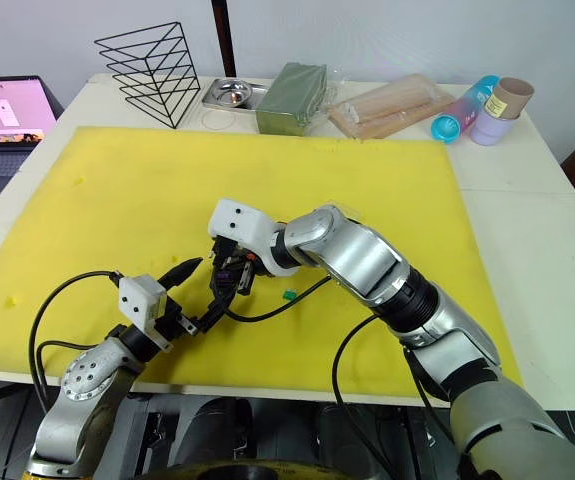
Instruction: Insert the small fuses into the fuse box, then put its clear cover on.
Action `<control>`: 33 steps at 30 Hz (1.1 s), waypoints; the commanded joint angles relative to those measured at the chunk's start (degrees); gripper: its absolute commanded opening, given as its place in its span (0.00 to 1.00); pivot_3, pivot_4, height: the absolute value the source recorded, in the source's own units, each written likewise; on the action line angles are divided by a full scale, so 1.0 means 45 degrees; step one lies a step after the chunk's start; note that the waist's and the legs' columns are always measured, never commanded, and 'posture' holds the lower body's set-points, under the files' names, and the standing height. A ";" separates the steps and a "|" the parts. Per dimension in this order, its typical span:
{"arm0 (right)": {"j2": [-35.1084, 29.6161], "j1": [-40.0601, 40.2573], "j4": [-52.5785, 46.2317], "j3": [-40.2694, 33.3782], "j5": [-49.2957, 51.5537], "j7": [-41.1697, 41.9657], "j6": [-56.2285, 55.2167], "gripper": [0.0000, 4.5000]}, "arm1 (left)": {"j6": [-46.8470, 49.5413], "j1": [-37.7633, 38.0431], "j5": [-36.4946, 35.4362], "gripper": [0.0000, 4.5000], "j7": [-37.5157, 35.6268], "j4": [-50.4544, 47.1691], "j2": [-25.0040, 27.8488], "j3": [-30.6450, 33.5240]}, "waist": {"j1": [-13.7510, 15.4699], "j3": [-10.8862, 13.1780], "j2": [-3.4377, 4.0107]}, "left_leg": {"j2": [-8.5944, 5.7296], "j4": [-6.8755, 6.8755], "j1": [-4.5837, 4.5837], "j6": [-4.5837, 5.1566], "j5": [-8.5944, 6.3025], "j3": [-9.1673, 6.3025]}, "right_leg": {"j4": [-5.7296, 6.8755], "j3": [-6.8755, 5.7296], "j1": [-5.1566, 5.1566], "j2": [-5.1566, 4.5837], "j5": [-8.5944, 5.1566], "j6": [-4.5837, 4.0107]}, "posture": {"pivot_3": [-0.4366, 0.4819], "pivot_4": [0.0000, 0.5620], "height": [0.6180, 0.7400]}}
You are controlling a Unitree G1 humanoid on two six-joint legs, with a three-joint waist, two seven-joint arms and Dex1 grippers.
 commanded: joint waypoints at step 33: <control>-0.0007 -0.0197 -0.0087 -0.0143 0.0036 0.0407 -0.0145 0.00 | -0.0053 0.0088 0.0012 1.00 0.0061 -0.0441 0.0057 -0.0027 | -0.0005 0.0001 0.0001 | 0.0000 -0.0002 -0.0001 0.0000 0.0000 0.0000 | -0.0002 0.0000 -0.0001 0.0000 0.0000 0.0000 | 0.48 0.27 1.00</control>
